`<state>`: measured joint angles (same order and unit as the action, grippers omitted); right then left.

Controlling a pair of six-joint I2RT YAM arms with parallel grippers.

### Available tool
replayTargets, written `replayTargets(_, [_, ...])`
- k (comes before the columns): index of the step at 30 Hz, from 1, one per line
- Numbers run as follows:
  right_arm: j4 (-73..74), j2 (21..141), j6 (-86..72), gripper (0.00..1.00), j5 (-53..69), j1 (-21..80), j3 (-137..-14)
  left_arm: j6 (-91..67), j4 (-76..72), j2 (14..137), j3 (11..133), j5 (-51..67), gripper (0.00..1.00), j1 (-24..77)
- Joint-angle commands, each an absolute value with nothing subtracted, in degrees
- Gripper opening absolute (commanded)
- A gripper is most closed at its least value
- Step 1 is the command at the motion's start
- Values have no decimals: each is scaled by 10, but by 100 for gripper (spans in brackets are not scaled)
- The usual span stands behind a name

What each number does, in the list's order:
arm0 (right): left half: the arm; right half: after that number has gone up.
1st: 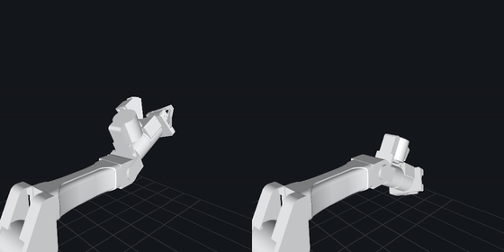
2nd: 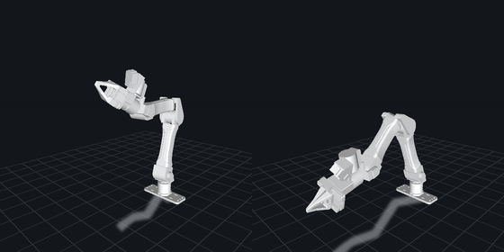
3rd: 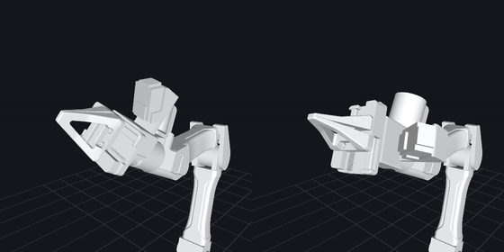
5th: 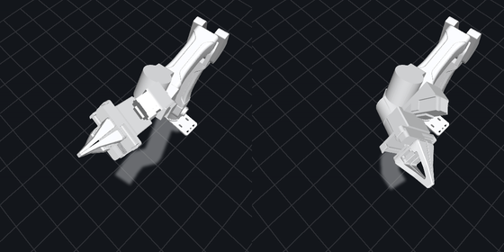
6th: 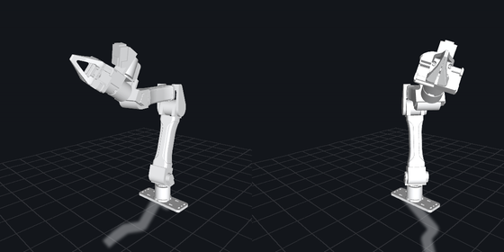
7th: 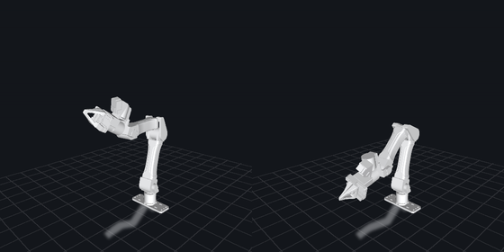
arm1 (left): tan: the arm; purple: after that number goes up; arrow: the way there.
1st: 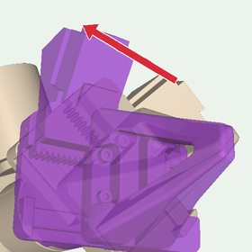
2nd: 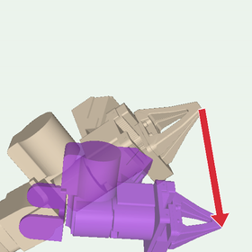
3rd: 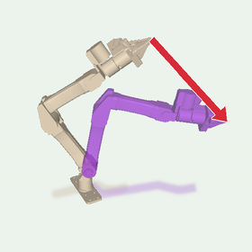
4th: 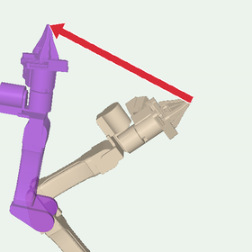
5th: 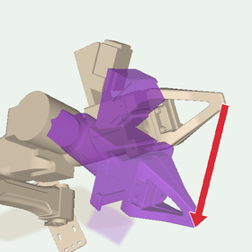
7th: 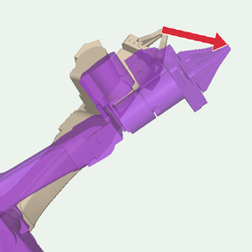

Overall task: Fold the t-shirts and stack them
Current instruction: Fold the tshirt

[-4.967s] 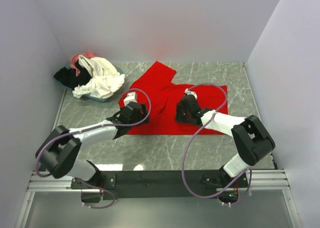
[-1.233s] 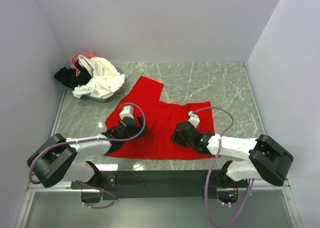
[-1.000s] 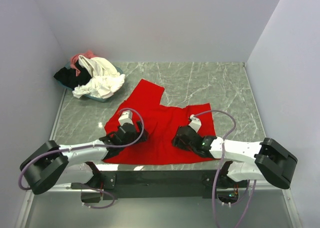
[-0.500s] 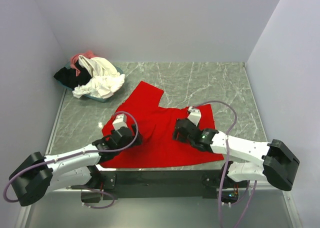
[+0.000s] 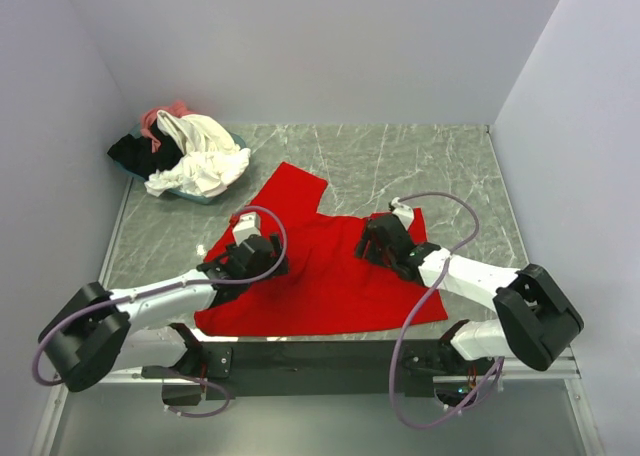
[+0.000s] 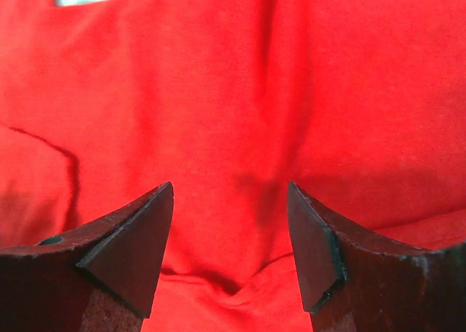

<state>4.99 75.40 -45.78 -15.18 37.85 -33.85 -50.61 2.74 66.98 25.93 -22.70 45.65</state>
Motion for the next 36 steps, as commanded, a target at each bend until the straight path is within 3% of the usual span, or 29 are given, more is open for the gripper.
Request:
replayTargets(1, [1, 759, -461, 70, -127, 359, -313, -489, 5, 694, 281, -213, 88, 446])
replayTargets(19, [-72, 811, -502, 70, -56, 292, -237, -518, -72, 744, 226, -161, 88, 426])
replayTargets(36, [-13, 707, -533, 70, -89, 257, -195, -509, -72, 702, 180, -156, 89, 420])
